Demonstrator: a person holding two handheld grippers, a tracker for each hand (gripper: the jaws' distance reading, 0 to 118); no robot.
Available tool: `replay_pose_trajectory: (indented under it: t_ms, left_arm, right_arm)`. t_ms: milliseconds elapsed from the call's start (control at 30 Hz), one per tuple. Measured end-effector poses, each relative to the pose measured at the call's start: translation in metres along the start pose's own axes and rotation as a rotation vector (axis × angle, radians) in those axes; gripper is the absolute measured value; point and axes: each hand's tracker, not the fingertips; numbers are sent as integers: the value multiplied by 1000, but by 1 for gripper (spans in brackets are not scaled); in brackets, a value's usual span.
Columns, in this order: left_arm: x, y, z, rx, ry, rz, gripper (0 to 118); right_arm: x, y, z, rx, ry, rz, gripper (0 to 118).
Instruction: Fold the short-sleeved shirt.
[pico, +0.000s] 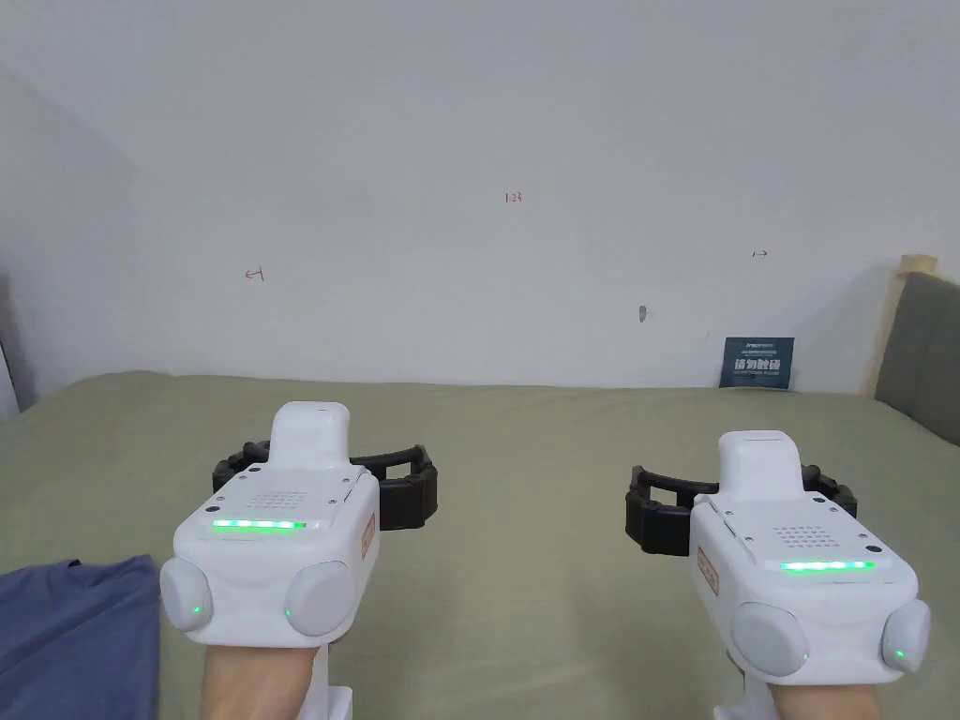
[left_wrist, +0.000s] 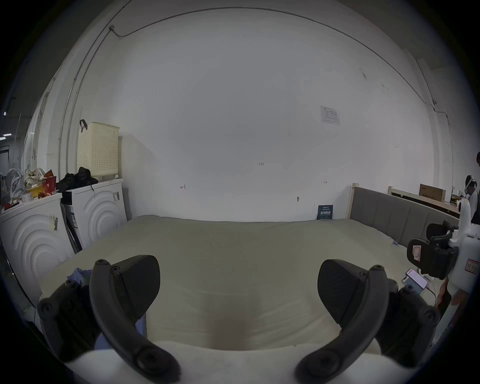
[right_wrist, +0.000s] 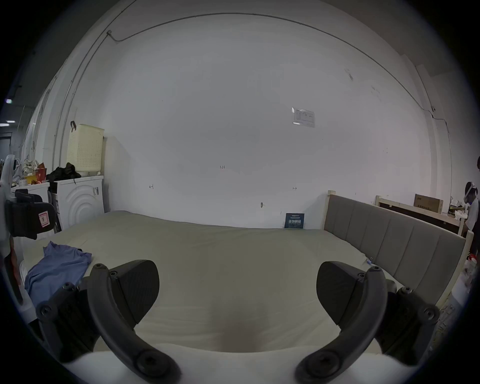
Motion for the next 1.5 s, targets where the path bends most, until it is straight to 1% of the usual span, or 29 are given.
replay_pose_trajectory:
  t_ms: [800, 900, 1500]
  left_arm:
    - [2, 1, 9, -2, 8, -5, 118]
    - [-3, -2, 3, -8, -1, 12, 118]
    - [-1, 1, 5, -7, 5, 8, 118]
  right_arm:
    - [-3, -1, 0, -2, 9, 3, 118]
    - [-3, -2, 0, -2, 8, 5, 118]
    - [-2, -4, -1, -3, -3, 8, 118]
